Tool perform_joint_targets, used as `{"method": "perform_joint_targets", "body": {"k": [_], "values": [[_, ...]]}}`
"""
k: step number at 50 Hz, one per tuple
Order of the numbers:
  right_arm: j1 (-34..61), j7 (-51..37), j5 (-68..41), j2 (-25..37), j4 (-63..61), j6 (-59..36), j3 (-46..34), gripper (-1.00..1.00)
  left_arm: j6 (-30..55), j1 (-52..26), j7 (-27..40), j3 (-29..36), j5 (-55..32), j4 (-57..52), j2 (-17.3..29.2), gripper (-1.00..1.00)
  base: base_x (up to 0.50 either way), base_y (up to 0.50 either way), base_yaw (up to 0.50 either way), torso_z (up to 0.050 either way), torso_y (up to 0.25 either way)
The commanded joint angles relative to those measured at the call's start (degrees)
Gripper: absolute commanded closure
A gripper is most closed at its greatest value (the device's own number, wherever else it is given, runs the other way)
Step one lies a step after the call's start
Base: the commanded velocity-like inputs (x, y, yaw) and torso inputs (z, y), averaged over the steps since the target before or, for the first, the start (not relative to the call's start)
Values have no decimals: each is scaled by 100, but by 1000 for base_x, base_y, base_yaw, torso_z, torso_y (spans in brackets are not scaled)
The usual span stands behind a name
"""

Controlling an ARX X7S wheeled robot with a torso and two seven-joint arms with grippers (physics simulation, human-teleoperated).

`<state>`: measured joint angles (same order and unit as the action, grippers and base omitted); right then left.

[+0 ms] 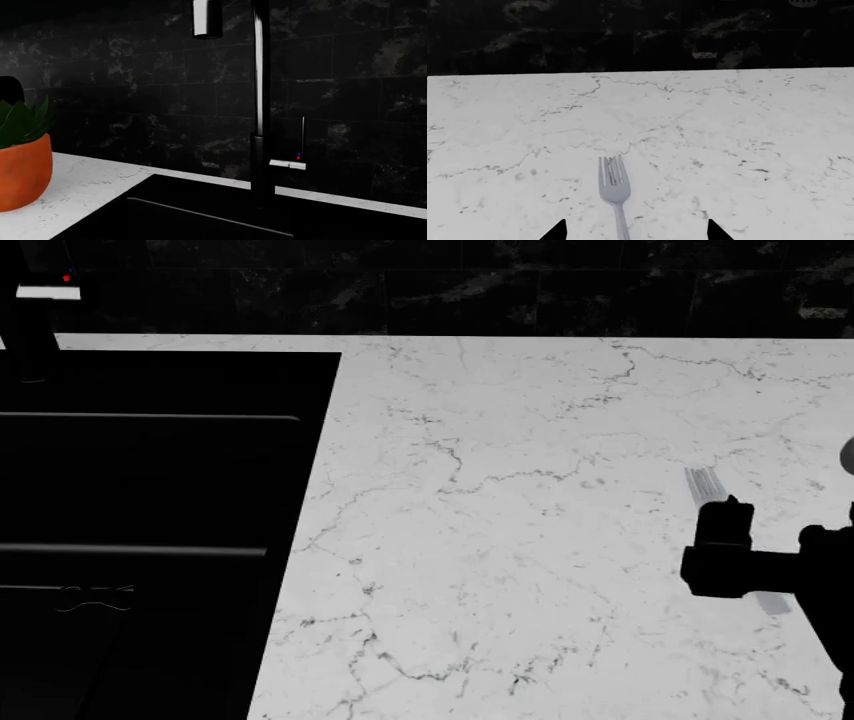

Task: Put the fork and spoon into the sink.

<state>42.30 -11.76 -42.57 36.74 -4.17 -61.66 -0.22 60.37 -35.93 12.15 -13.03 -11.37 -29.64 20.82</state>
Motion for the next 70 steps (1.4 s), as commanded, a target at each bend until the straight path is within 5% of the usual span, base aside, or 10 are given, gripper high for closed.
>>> {"method": "perform_joint_targets", "body": {"k": [1, 28, 29, 43, 51, 59, 70], "values": [[288, 612, 603, -118, 1099, 748, -762, -100, -14, 57, -1, -44, -30, -23, 2, -100, 0, 0, 0, 0, 0], [-236, 941, 849, -393, 1965, 1217, -1181, -100, 14, 43, 7, 7, -91, -33, 1, -100, 0, 0, 0, 0, 0], [-229, 947, 835, -393, 1976, 1185, -1183, 100, 10, 46, 7, 4, -92, -32, 3, -100, 0, 0, 3, 0, 0], [-60, 1001, 781, -239, 1234, 656, -1535, 100, -12, 99, 13, -41, -122, -66, 7, -100, 0, 0, 0, 0, 0], [1075, 1116, 664, -437, 254, -191, -2154, 100, -1, 105, 16, -38, -127, -100, 37, -100, 0, 0, 0, 0, 0], [2326, 1723, 775, -990, 311, -540, -3202, 100, -24, 90, 22, 24, -123, -71, 46, -100, 0, 0, 0, 0, 0], [3594, 2809, 1228, -2440, 2382, 235, -4330, 100, -40, 100, 6, 20, -157, -69, 57, -100, 0, 0, 0, 0, 0]]}}
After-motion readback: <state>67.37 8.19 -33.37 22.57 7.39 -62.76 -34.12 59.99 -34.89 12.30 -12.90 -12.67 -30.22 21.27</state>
